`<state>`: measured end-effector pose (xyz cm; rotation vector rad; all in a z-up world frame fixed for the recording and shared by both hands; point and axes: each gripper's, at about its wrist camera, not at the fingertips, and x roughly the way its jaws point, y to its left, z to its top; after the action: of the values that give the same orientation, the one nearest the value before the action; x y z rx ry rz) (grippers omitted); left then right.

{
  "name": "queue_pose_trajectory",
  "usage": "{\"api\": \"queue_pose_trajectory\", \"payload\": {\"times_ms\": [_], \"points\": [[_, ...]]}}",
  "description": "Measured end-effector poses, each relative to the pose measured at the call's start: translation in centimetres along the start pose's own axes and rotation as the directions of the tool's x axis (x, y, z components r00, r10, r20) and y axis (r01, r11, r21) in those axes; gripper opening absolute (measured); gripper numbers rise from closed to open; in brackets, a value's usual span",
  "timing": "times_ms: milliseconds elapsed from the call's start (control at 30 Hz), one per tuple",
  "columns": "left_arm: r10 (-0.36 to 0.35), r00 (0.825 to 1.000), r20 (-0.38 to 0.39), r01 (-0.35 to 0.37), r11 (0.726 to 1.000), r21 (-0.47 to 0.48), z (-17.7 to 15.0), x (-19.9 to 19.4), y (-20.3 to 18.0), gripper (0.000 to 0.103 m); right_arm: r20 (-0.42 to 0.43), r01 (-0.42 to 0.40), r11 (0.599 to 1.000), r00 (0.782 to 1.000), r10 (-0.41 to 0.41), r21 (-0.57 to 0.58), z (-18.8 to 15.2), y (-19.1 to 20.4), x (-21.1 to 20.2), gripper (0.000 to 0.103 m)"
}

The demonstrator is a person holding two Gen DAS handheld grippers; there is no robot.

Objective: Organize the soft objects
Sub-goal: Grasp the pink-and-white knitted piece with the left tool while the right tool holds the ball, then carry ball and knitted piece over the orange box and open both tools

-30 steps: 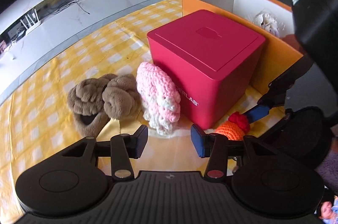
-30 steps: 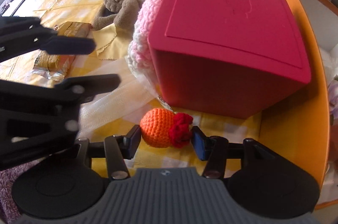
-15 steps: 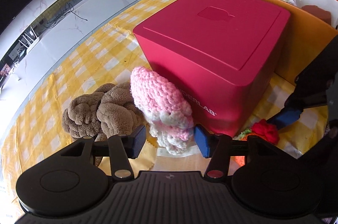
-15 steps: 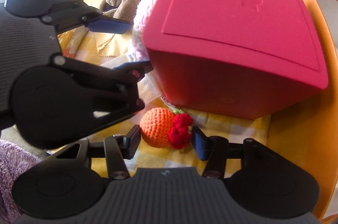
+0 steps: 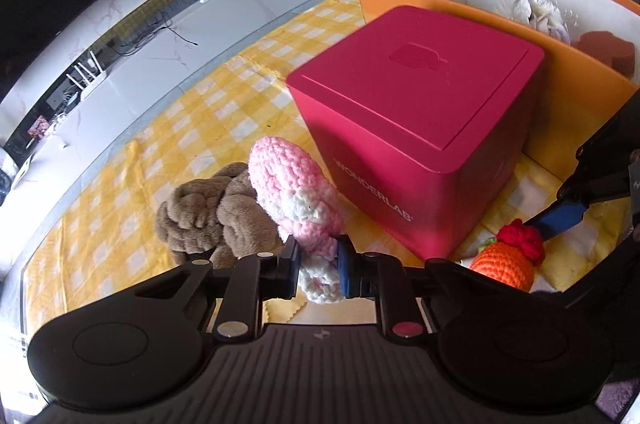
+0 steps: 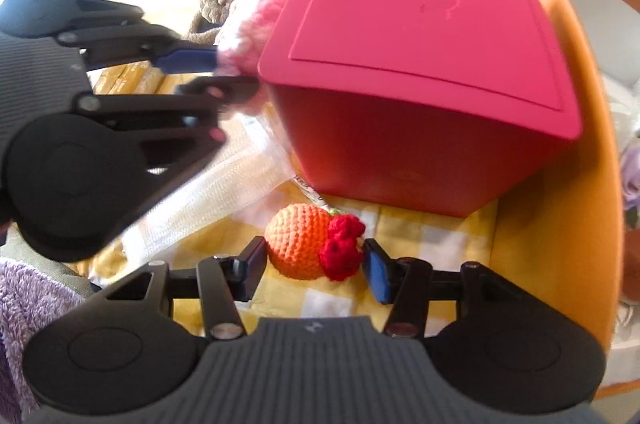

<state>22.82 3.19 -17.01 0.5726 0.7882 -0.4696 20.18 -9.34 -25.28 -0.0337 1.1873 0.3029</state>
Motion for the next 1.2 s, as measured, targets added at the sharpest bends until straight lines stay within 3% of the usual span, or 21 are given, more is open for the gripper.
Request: {"api": "queue_pose_trajectory", "payload": {"times_ms": [400,667,1033,1200], "points": [[0.060,0.998,0.018,-0.058,0.995,-0.080,-1.1,-7.2,-0.6,0.020,0.084,-0.013,1.000,0.996,0.013,-0.007,-2.4,0.3,-4.4,0.052],[0.101,0.995,0.023,-0.099,0.992,-0.076,-1.8,-11.1,-1.6,0.020,0.161,-0.021,0.999,0.987,0.025,-0.029,-4.2,1.6,-8.7,0.052],[0.128,0.986,0.109,-0.126,0.992,-0.030,-0.4,-16.9,-5.3,0.020,0.301,-0.018,1.000,0.953,0.021,-0.013,-8.3,0.0,-15.2,0.052],[0.074,0.985,0.158,-0.069,0.997,-0.039,1.2,-18.8,-7.1,0.020,0.362,-0.007,1.000,0.932,0.003,0.008,-10.7,-2.5,-18.3,0.052]]}}
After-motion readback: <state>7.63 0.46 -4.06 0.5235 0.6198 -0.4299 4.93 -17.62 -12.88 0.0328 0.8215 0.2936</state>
